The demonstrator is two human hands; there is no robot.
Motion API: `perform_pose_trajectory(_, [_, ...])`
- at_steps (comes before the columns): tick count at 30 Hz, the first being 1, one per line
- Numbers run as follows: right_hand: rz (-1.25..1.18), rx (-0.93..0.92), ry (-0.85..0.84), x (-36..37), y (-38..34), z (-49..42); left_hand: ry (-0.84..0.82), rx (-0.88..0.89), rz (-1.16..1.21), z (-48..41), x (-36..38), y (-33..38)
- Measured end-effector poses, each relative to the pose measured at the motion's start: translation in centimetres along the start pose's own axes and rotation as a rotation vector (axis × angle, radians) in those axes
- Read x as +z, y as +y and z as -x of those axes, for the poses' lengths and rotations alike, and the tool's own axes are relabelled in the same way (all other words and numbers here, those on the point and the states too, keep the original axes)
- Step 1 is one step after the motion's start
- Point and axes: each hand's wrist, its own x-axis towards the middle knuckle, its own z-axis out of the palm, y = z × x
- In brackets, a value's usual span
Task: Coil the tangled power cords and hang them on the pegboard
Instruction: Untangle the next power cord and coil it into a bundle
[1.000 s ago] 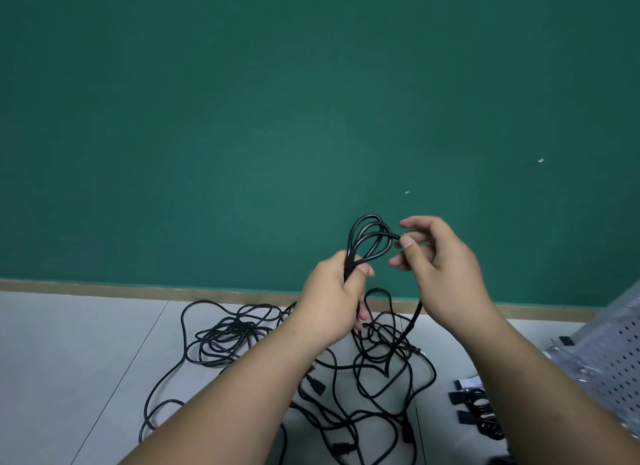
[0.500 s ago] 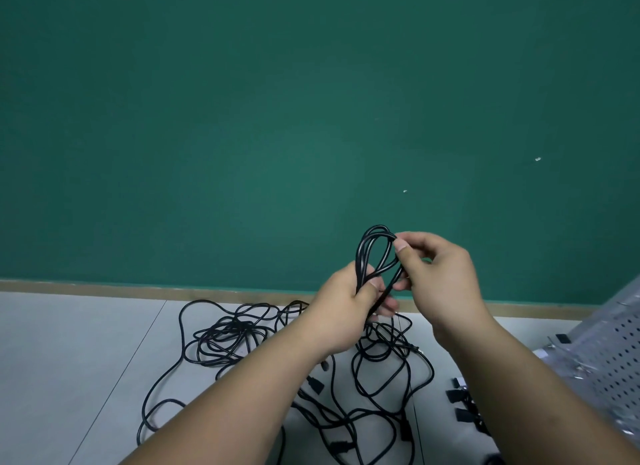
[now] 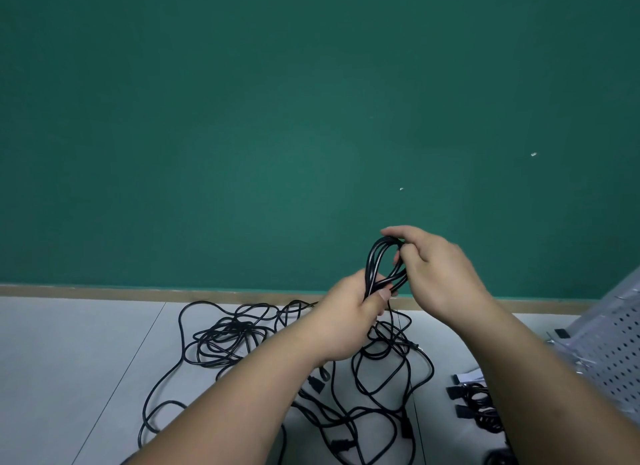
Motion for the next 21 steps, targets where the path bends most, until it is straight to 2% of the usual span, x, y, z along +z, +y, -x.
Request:
perform_pose_trajectory(3, [-0.085, 0.03, -0.005, 0.3, -0.2, 0.2, 0.051, 0.01, -0.2, 0.0, -0.1, -0.4])
perform_pose_trajectory(8, [-0.217, 0.077, 0.021, 1.2, 0.2, 0.3, -0.051, 0.0, -0.439, 0.5, -0.3, -0.1])
perform_pose_trajectory(14, [-0.359, 0.011, 0.071, 1.3, 0.1, -0.3, -0.019, 0.045, -0.381, 0.4, -0.2, 0.4])
perform_pose_trajectory(21, [-0.121, -0.1, 0.081, 1.6, -0.1, -0.5, 0.049, 0.016, -0.261, 0.2, 0.3, 0.3])
